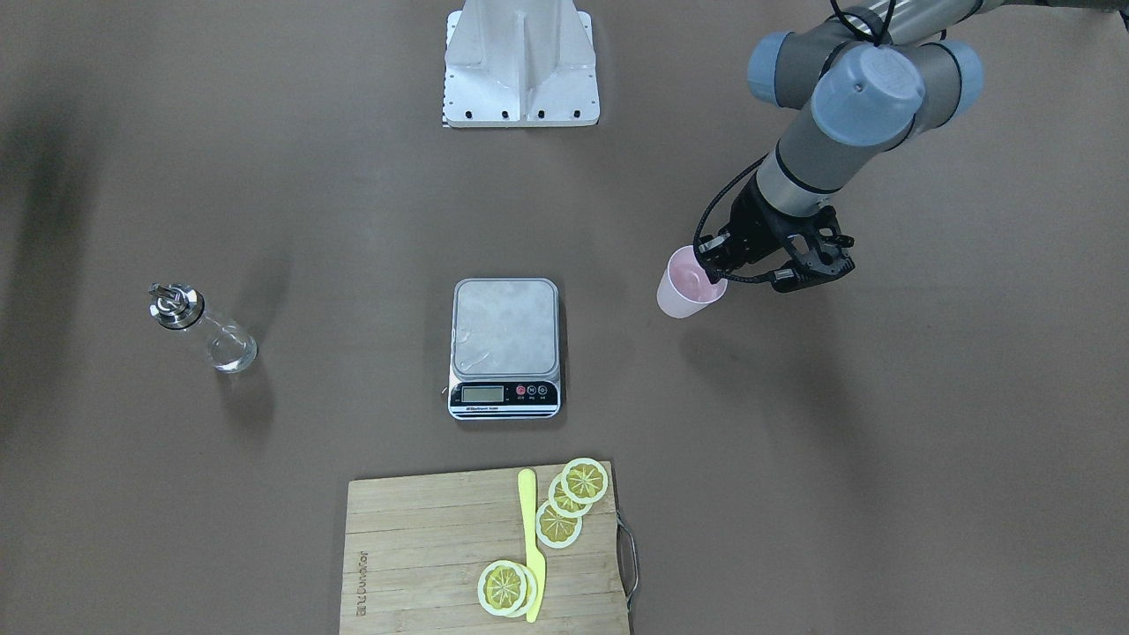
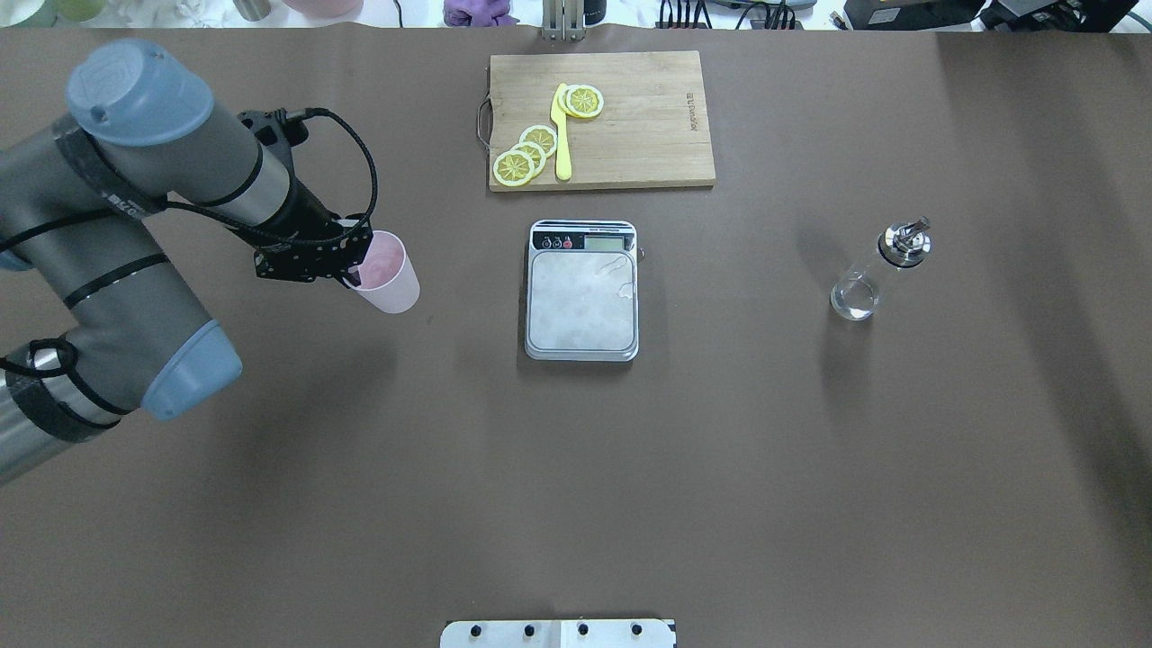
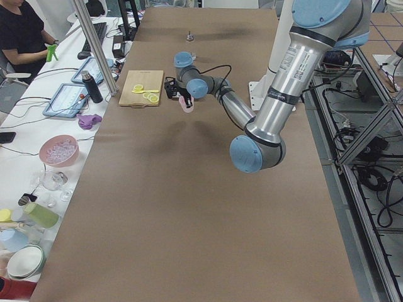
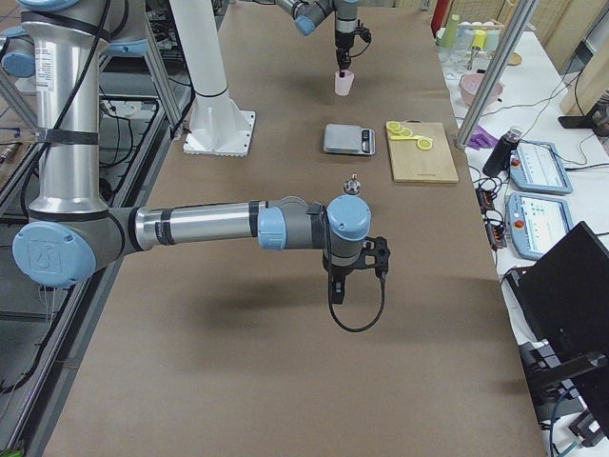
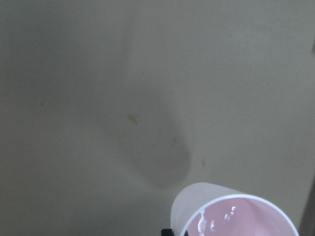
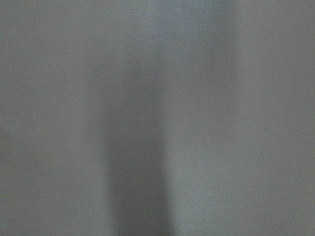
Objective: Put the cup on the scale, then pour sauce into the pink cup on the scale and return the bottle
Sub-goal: 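Carry the pink cup with the left gripper onto the scale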
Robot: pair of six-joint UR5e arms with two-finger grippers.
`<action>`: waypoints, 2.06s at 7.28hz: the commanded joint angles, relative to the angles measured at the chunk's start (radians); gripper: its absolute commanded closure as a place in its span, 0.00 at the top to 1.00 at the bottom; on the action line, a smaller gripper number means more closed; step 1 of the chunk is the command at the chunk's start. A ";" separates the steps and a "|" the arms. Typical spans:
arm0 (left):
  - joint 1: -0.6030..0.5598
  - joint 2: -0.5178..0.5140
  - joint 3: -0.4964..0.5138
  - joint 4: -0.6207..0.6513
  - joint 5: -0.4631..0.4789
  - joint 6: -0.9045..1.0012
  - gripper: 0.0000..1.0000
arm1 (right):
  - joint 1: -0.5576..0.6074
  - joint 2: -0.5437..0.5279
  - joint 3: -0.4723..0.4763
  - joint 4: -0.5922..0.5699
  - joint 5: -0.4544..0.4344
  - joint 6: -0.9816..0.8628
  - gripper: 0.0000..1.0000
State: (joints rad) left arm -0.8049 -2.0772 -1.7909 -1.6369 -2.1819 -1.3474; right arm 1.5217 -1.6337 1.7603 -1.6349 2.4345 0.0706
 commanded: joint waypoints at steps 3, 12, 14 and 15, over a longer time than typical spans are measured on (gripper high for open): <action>0.015 -0.286 0.103 0.150 -0.001 -0.144 0.00 | 0.000 -0.002 0.002 0.001 0.005 0.000 1.00; 0.220 -0.417 0.360 0.029 0.215 -0.243 0.00 | 0.000 -0.006 0.001 0.001 0.023 0.000 1.00; 0.223 -0.419 0.360 0.029 0.215 -0.246 0.04 | 0.000 -0.008 0.001 0.001 0.021 0.000 1.00; 0.223 -0.417 0.360 0.029 0.215 -0.245 0.85 | 0.000 -0.006 0.002 0.001 0.023 0.000 1.00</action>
State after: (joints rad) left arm -0.5823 -2.4950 -1.4318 -1.6080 -1.9666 -1.5928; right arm 1.5217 -1.6404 1.7614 -1.6337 2.4562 0.0706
